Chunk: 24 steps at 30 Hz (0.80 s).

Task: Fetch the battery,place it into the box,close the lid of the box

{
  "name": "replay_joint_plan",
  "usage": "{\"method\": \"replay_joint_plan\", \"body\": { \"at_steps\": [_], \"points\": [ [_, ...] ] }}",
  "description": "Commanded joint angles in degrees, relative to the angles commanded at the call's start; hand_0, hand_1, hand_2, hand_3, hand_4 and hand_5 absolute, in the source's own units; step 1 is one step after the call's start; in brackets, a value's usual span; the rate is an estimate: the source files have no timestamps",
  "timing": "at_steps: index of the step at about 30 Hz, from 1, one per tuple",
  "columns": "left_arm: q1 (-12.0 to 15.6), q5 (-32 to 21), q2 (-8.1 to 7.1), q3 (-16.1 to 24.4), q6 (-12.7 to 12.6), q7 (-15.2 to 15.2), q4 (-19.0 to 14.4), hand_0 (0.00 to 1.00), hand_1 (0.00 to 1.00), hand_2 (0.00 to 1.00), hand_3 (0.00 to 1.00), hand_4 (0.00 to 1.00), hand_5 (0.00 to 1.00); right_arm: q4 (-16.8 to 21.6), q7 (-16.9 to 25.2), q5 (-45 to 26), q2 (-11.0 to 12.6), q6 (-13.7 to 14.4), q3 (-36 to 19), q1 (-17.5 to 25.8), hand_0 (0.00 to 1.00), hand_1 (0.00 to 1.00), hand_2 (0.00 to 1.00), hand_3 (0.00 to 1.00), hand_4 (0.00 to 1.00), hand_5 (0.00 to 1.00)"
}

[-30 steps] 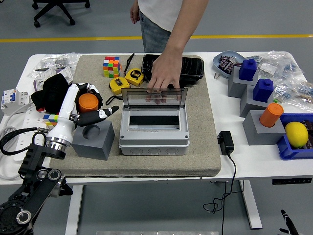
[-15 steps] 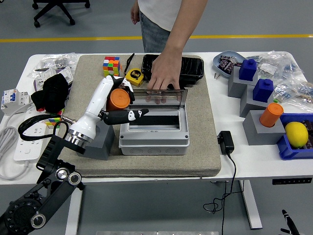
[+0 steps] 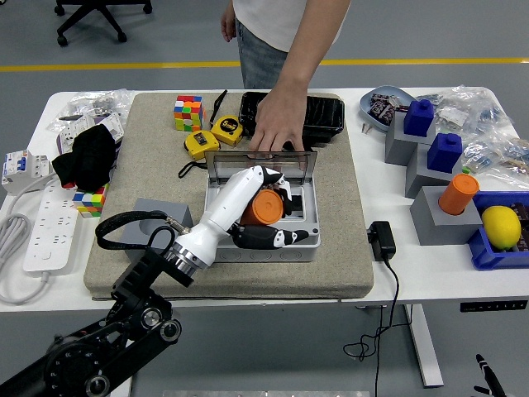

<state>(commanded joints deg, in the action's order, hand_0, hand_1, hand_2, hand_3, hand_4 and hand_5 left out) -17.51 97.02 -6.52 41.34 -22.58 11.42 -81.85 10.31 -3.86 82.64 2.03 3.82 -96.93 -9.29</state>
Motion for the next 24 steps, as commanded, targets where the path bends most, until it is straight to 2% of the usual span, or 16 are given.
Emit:
{"method": "replay_joint_plan", "body": {
  "at_steps": [4,11,16,24],
  "points": [
    [-1.7,-0.7,0.97,-1.7,-0.8,0.7,3.7,0.026,0.002,0.005,0.002,0.977,0.002,0.0,-0.1,0.3,0.0,0.0,-0.1,0.1,0.862,0.750,0.750,0.805,0.998,0.998],
    [-4.3,-1.6,2.84,-1.1,-1.8,1.7,9.4,0.026,0.002,0.006,0.002,0.971,0.002,0.0,0.0,0.6,-0.2,-0.1,-0.2,0.0,0.862,0.749,0.750,0.806,0.998,0.998],
    [-6.1,-1.8,3.94,-0.3,-2.0,1.9,12.2,0.025,0.002,0.005,0.002,0.966,0.002,0.0,-0.1,0.8,-0.1,0.0,-0.4,-0.1,0.862,0.749,0.750,0.805,0.998,0.998],
    [-7.4,-2.3,5.37,0.0,-2.4,2.4,16.1,0.025,0.002,0.006,0.002,0.963,0.002,0.0,-0.1,1.0,-0.2,-0.1,-0.6,0.0,0.862,0.749,0.750,0.805,0.998,0.998]
  ]
}}
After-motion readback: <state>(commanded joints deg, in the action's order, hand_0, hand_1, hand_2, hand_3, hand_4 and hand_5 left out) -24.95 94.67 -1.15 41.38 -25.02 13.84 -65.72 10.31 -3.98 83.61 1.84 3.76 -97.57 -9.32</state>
